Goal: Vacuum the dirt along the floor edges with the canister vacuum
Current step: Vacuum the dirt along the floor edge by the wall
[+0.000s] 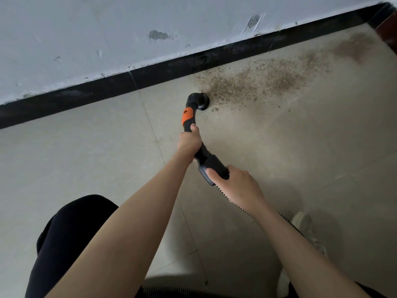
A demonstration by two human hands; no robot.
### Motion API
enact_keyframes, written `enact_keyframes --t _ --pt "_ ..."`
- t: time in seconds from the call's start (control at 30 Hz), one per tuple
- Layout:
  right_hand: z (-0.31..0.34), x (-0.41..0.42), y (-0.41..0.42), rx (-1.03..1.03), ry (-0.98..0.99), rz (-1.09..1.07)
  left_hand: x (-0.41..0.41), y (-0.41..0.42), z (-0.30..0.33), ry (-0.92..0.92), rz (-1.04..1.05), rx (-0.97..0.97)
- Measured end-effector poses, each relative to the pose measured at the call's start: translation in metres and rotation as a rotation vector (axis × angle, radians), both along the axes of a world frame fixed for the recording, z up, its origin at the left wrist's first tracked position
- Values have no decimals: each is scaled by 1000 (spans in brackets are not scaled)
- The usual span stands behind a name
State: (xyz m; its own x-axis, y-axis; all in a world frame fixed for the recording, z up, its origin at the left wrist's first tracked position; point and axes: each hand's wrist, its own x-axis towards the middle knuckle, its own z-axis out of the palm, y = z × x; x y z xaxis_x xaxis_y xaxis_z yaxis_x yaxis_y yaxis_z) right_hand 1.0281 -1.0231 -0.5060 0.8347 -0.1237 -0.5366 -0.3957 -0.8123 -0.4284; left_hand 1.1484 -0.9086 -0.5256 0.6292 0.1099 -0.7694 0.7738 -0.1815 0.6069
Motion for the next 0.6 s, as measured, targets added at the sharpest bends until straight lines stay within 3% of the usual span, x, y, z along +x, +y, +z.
enact_keyframes --t 0.2,0.43,0.6 --pt "0 -5 13 4 16 27 -6 13 0 -8 12 -13" --pt "8 -13 33 1 38 146 -32 53 -8 17 199 -69" --pt "8 -23 53 -26 68 224 -57 83 -15 38 254 26"
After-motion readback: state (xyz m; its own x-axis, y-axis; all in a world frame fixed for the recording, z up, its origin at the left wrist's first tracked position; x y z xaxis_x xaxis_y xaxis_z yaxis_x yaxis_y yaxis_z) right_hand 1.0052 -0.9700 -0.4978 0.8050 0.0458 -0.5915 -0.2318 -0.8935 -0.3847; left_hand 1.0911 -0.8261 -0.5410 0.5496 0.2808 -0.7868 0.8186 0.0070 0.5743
